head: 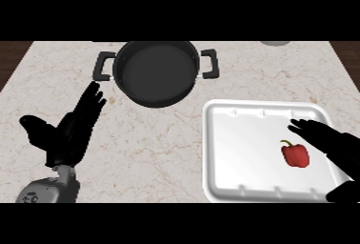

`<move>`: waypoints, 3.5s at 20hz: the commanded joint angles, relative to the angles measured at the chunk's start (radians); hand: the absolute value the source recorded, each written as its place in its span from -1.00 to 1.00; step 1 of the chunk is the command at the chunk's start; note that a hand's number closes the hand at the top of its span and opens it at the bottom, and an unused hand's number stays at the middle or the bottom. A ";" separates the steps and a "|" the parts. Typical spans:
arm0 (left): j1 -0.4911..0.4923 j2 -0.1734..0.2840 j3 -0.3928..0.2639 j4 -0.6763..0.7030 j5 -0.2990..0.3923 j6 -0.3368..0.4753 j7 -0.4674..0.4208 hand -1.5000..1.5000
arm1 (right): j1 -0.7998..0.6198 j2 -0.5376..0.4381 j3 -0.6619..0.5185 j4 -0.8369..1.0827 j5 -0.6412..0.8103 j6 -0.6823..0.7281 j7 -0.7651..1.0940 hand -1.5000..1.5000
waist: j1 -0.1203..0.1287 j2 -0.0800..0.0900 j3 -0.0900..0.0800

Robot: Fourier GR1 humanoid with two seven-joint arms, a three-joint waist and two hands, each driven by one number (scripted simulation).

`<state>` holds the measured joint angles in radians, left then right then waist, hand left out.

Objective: Pick the bell pepper from the tray and place it in the pot

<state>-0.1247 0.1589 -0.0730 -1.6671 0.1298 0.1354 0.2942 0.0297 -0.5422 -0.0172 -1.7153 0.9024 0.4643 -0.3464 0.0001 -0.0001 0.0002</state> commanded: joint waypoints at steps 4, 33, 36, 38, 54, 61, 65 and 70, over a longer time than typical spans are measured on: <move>-0.030 0.006 0.033 0.002 -0.003 -0.027 0.036 0.00 | -0.061 0.067 0.066 0.138 0.154 -0.066 0.046 -1.00 | 0.003 0.000 0.000; 0.015 -0.054 0.039 -0.033 -0.058 -0.039 0.021 0.00 | -0.133 0.534 0.019 0.205 0.253 -0.123 0.644 1.00 | 0.000 0.003 -0.005; -0.009 -0.058 0.026 -0.023 -0.055 -0.048 0.035 0.00 | -0.191 0.538 0.105 0.176 0.239 -0.169 0.883 1.00 | 0.021 0.002 -0.003; -0.012 -0.059 0.024 -0.020 -0.057 -0.046 0.041 0.00 | -0.251 0.539 0.155 0.145 0.275 -0.215 1.046 1.00 | 0.031 -0.002 -0.004; -0.023 -0.060 0.023 -0.062 -0.066 -0.029 0.101 0.00 | -0.944 0.542 0.531 -0.027 0.282 -0.121 1.687 1.00 | 0.029 -0.007 -0.002; 0.010 -0.063 0.011 -0.071 -0.068 -0.053 0.057 0.00 | -1.236 0.542 0.437 0.211 0.146 -0.265 1.685 1.00 | 0.043 -0.002 -0.002; -0.016 -0.078 0.013 -0.007 -0.062 -0.058 0.035 0.00 | -1.312 0.542 0.405 0.383 0.111 -0.362 1.661 1.00 | 0.046 0.004 -0.003; 0.009 -0.041 0.039 -0.017 -0.052 -0.088 0.017 0.00 | -1.391 0.542 0.318 0.581 0.092 -0.438 1.613 1.00 | 0.056 0.008 -0.003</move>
<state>-0.1432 0.0963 -0.0498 -1.6816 0.0655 0.0731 0.3321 -1.2987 -0.0099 0.3355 -1.2741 1.0114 0.1185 1.1388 0.0478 0.0047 -0.0025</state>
